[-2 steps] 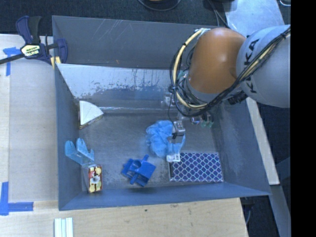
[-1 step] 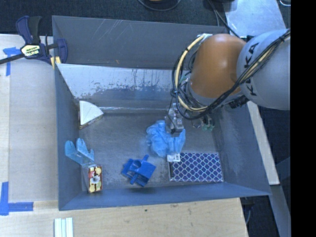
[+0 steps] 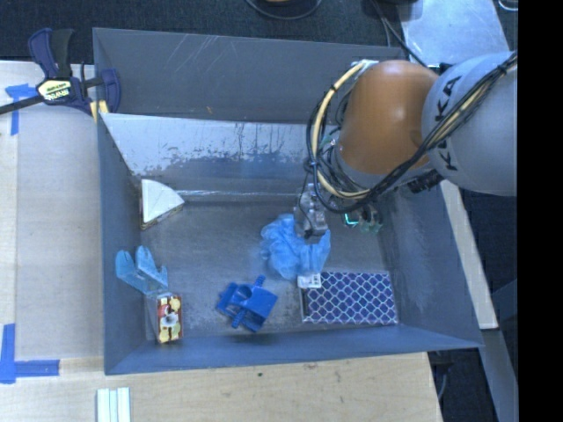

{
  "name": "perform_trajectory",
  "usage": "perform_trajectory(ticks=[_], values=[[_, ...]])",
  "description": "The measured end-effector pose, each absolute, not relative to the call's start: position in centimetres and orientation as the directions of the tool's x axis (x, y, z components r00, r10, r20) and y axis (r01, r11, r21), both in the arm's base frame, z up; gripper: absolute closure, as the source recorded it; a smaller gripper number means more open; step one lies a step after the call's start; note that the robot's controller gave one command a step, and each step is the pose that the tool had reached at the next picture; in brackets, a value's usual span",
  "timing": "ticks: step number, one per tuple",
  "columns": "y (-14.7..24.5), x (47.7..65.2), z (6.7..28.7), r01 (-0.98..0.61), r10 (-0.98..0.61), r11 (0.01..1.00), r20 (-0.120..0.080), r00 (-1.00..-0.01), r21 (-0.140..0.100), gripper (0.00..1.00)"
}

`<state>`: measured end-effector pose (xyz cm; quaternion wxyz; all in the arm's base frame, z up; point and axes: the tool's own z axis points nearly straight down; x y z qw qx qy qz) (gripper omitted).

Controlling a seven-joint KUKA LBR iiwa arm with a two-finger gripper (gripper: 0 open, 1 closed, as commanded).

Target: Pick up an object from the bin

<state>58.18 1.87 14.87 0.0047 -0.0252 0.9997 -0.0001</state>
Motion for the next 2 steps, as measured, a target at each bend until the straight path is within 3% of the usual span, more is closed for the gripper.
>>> perform_trajectory(ticks=[1, 2], values=[[1.87, 58.18, 14.86, -0.050, -0.050, 0.999, -0.009, -0.999, 0.000, 0.00], [1.86, 58.18, 14.86, -0.050, -0.050, 0.999, -0.009, -0.999, 0.000, 1.00]])
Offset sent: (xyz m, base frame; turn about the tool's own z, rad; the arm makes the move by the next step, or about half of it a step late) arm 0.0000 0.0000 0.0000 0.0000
